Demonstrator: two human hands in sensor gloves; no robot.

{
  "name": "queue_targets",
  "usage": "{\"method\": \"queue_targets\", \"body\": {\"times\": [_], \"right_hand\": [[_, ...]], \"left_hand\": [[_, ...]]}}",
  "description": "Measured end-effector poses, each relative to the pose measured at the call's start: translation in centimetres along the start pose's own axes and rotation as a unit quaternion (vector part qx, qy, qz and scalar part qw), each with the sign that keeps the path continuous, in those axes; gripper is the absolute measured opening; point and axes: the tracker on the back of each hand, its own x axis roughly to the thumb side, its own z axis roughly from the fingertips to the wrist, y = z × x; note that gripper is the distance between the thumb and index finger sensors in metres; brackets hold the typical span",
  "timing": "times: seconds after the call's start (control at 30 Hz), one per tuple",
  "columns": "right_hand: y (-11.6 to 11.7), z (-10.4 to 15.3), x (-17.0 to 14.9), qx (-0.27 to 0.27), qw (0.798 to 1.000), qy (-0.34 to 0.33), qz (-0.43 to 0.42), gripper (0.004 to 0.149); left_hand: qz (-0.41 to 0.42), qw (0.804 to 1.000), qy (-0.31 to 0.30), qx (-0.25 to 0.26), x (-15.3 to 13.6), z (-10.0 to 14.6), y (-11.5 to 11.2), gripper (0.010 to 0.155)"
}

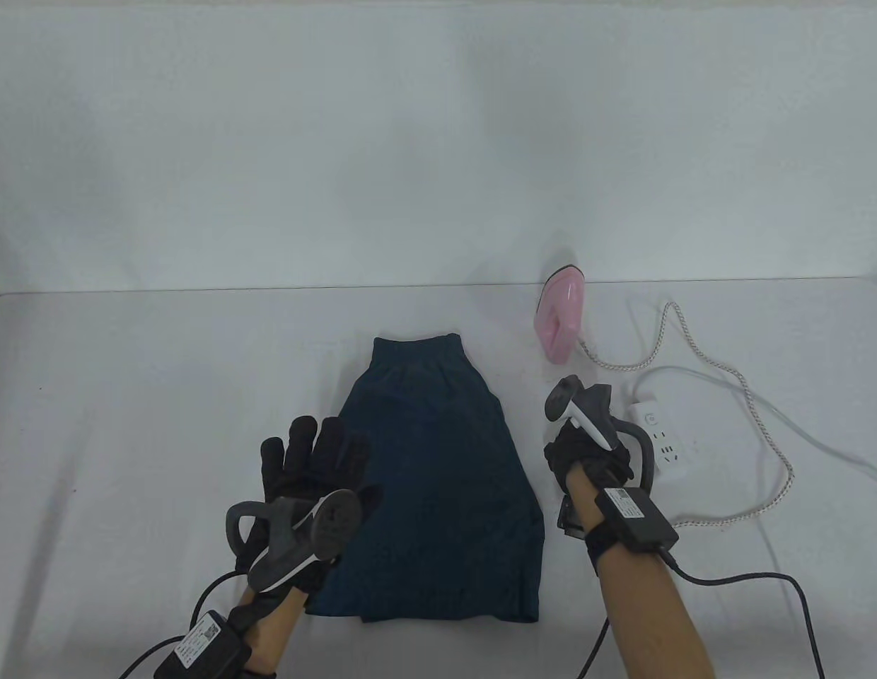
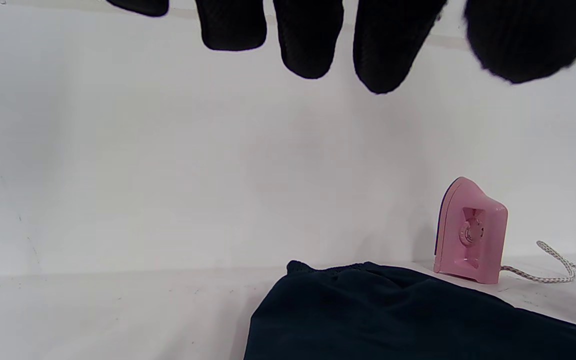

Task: Iron shorts with electric iron on table

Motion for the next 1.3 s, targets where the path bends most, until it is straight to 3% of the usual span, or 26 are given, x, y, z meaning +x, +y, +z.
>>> {"method": "queue_targets", "body": {"times": [0.23, 0.33, 0.43, 0.6, 0.87, 1.3], "right_hand": [[-2.9, 1.9, -2.5, -0.024, 0.997, -0.05, -0.057, 0.074], [-3.8, 2.3, -4.1, -0.061, 0.995, -0.066, -0.051, 0.072], [-4.4, 2.4, -5.9, -0.103, 0.992, -0.064, -0.042, 0.071], [-4.9, 2.1, -9.1, -0.126, 0.99, -0.045, -0.049, 0.069], [-4.4, 0.8, -12.0, -0.122, 0.992, -0.005, -0.022, 0.068], [-2.8, -0.7, -14.1, -0.072, 0.996, 0.045, -0.007, 0.068]], "left_hand": [[-0.006, 1.0, 0.006, -0.003, 0.0, 0.0, 0.0, 0.067], [-0.009, 1.0, 0.009, 0.001, 0.1, 0.0, 0.0, 0.067], [-0.009, 1.0, 0.011, 0.006, 0.0, 0.0, 0.0, 0.067], [-0.01, 1.0, 0.015, 0.005, -0.1, 0.0, -0.1, 0.067], [-0.009, 1.0, 0.023, -0.001, -0.4, -0.1, -0.3, 0.067], [-0.003, 0.999, 0.035, 0.002, -1.0, 0.0, -0.2, 0.067]]}}
